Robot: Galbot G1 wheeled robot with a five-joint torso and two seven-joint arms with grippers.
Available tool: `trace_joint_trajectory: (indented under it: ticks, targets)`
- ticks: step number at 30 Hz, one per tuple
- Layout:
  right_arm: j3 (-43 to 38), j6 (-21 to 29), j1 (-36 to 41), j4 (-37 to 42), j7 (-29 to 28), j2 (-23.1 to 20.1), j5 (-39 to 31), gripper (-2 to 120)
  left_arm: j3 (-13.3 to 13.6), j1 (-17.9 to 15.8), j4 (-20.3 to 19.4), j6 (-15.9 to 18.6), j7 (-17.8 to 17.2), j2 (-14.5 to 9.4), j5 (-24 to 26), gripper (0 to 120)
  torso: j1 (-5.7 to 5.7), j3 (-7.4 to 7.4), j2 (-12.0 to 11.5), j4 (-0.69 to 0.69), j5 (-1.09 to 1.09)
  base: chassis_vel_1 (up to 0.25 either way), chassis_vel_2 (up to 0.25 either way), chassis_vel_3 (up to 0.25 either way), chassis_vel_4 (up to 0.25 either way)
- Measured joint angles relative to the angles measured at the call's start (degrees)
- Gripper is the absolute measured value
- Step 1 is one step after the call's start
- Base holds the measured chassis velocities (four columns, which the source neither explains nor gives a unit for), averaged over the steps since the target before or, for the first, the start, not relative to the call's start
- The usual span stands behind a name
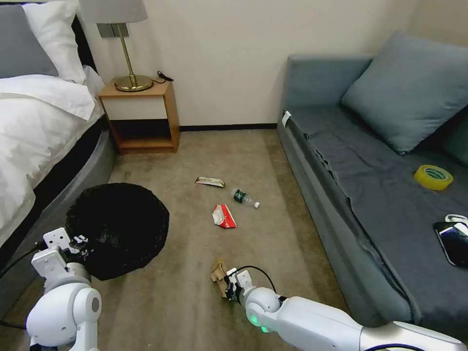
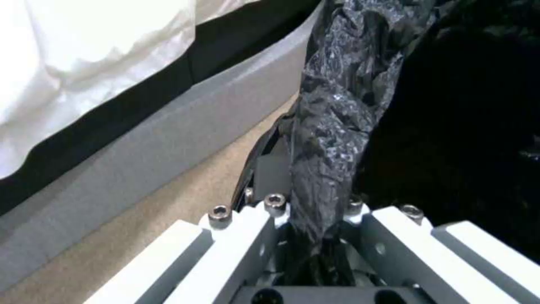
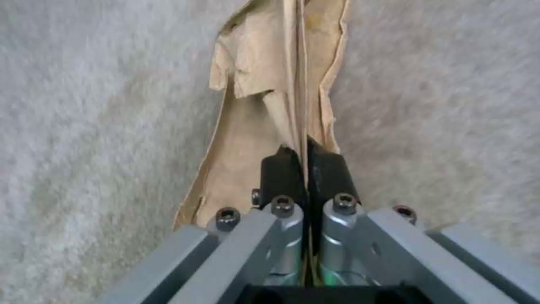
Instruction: Pick up the trash bin, then pick up the garbage on the floor and place it into the trash bin.
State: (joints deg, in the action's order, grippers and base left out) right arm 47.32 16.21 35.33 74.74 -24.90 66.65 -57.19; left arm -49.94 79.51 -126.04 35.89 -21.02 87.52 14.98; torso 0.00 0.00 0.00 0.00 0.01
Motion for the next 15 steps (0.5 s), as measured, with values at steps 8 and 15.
trace_joint_trajectory:
  ticks: [8, 15]
  targets:
    - [-6.77, -0.01, -0.68, 11.68, -0.77, -9.55, -1.37, 0, 0.91, 1.21, 1.14, 0.19, -0.19, -0.07, 1.96, 1, 0.00, 0.00, 0.00, -0.02, -0.01, 0.000, 0.000, 0.000, 0.000]
    - [-14.96, 0.88, -2.62, 26.54, -1.95, -13.29, -5.83, 0, 1.66, 1.72, 2.92, 0.22, -0.57, 0.09, 2.00, 1, 0.00, 0.00, 0.00, -0.01, -0.01, 0.000, 0.000, 0.000, 0.000]
